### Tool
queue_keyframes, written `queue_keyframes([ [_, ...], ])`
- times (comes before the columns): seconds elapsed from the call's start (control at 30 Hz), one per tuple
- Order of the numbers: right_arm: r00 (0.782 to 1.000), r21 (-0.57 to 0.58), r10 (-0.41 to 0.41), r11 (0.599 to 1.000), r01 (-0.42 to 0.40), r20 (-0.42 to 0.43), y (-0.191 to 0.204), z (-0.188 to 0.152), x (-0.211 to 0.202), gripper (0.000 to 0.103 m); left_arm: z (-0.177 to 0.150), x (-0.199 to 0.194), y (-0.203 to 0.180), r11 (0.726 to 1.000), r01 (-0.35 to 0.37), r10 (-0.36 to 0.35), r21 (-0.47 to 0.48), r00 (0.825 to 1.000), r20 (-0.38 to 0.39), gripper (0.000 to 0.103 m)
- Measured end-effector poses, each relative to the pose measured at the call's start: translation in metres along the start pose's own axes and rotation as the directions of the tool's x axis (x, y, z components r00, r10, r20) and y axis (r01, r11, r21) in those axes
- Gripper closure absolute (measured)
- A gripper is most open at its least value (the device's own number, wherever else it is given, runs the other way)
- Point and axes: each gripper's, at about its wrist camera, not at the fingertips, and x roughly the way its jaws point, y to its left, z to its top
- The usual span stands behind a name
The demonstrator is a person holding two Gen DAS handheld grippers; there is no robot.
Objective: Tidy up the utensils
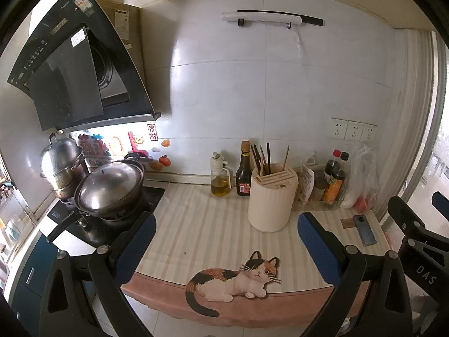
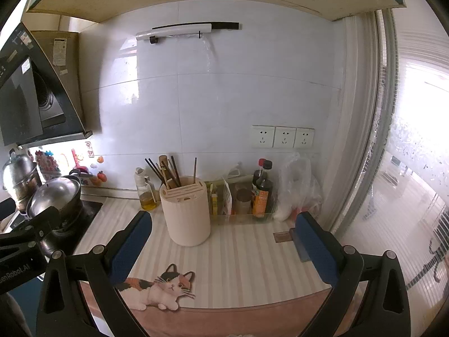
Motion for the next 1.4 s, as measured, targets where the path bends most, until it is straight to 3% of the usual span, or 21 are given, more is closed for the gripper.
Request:
queue_keyframes([
  [1.4, 1.0, -0.005, 0.01, 1.0, -0.01, -0.011, 0.011, -0.004, 0.001, 0.0, 0.0, -0.004, -0.002, 1.0, -0.011, 0.011, -0.019, 1.0, 0.0, 0.0],
])
